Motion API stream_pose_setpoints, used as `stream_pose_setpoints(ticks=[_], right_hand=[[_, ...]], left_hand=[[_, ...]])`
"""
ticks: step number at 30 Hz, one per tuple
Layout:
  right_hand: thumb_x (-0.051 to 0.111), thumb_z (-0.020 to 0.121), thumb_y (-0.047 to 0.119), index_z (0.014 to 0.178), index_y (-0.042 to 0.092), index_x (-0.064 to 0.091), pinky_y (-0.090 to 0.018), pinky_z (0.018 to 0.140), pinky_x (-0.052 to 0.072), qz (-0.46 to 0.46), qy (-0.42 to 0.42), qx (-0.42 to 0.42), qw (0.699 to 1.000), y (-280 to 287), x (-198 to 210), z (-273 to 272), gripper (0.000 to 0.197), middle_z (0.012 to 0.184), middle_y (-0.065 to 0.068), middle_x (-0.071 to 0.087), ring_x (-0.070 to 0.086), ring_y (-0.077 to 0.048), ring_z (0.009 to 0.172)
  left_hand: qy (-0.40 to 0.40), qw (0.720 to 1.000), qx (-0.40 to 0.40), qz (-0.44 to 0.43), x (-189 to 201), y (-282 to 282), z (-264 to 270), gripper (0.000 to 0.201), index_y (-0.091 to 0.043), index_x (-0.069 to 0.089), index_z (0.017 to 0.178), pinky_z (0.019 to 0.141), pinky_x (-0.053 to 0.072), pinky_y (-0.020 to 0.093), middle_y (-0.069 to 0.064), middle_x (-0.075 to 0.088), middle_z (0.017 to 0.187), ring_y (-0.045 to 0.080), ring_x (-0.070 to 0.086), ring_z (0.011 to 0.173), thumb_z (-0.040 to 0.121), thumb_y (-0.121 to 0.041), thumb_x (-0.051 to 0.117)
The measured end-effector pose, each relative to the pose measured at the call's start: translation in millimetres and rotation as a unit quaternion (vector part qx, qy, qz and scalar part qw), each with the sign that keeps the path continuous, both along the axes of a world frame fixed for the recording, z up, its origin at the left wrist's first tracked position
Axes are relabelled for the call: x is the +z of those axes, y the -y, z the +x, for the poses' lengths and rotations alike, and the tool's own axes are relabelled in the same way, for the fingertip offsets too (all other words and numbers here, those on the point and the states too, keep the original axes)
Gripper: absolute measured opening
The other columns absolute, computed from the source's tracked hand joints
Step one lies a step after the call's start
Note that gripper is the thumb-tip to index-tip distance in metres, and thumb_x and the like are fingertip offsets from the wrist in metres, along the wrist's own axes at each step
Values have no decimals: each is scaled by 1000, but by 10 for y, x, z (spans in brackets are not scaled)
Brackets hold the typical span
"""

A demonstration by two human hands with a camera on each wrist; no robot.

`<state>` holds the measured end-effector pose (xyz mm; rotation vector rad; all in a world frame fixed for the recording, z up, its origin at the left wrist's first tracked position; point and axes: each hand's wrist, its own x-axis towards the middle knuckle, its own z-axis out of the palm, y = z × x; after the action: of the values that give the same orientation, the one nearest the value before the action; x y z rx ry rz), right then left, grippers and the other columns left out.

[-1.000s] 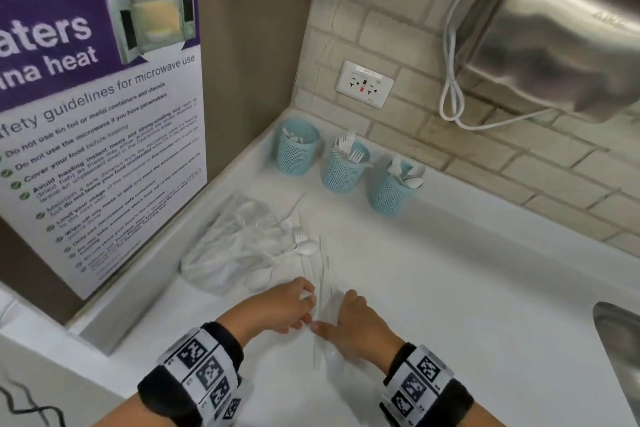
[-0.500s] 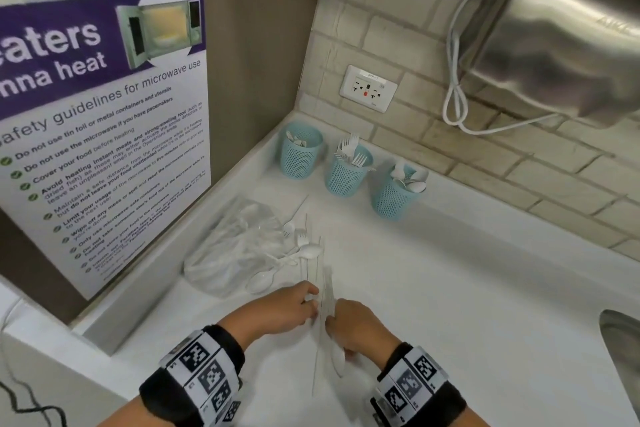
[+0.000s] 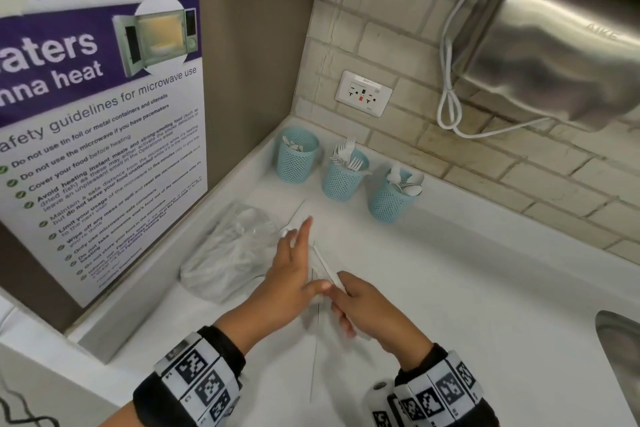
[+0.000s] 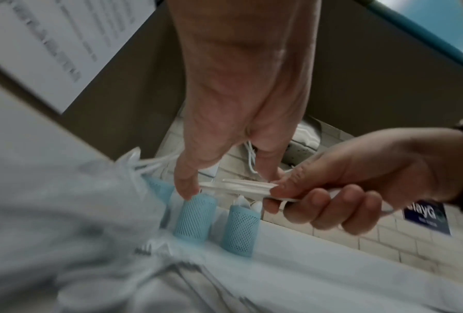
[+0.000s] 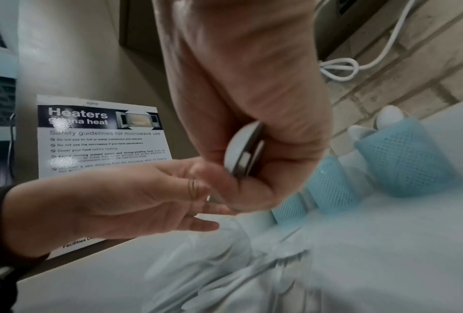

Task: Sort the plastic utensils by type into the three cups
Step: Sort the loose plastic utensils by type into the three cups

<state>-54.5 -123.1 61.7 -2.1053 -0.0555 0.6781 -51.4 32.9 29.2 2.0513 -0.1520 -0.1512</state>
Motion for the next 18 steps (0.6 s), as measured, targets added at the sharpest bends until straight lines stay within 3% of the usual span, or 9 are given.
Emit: stream_pose_setpoints(ticks=[2, 4, 6, 7, 9, 11, 14, 18], right_hand=[[47, 98, 38, 81, 18, 49, -20, 45, 39, -28, 27, 30, 999, 13, 56, 8, 27, 67, 2, 51, 45, -7, 45], [50, 98, 35, 77, 19, 52, -21, 46, 39, -39, 42, 57, 997, 24, 120, 18, 27, 64, 5, 52, 45, -5, 43], [55, 95, 33, 70, 18, 56, -20, 45, 37, -39, 43, 62, 996, 41, 205, 25, 29, 58, 9, 54, 45, -5, 43], [57, 94, 32, 70, 16, 60, -19, 45, 37, -32, 41, 55, 997, 55, 246, 40, 29, 57, 10, 57, 45, -6, 45], [60, 92, 27, 84, 10, 69, -19, 46, 37, 5, 36, 26, 999, 92, 319, 81, 21, 68, 2, 68, 49, -9, 51], [62, 92, 24, 102, 12, 67, -20, 49, 42, 78, 31, -25, 996, 131, 376, 110, 16, 82, -8, 73, 54, -11, 55], [64, 91, 20, 113, 14, 61, -23, 58, 51, 161, 43, -103, 981, 170, 389, 147, 23, 82, -9, 71, 64, -15, 63], [66, 88, 10, 116, 13, 59, -26, 71, 55, 254, 78, -172, 949, 173, 330, 191, 29, 81, -9, 66, 68, -19, 73]], left_hand=[[47, 991, -19, 121, 36, 16, -1, 79, -48, 6, 145, 118, 10, 36, 3, -14, 156, 22, -5, 146, 91, -25, 59], [99, 968, -40, 228, -10, 28, 6, 48, -43, 35, 138, 117, -2, 38, 1, -10, 158, 20, -13, 145, 96, -26, 50], [126, 949, -68, 281, -59, 28, 23, 28, -30, 49, 125, 116, -8, 38, -3, 21, 154, 16, -4, 146, 99, -24, 41], [125, 946, -78, 288, -56, 12, 32, 24, -25, 51, 120, 116, -5, 36, -5, 39, 140, 14, 13, 144, 99, -21, 39], [119, 951, -91, 271, 2, -47, 45, 17, -19, 53, 107, 109, 21, 30, -6, 51, 103, 14, 45, 116, 100, -22, 38], [100, 969, -94, 205, 44, -97, 49, 16, -15, 54, 93, 85, 43, 31, -3, 53, 87, 18, 54, 91, 98, -22, 41], [60, 988, -80, 120, 52, -145, 39, 17, -14, 55, 90, 76, 47, 35, -1, 58, 84, 19, 58, 82, 98, -20, 41], [31, 998, -41, 30, 63, -146, 52, 28, -28, 50, 73, 65, 41, 29, -6, 53, 69, 13, 51, 67, 99, -30, 42]])
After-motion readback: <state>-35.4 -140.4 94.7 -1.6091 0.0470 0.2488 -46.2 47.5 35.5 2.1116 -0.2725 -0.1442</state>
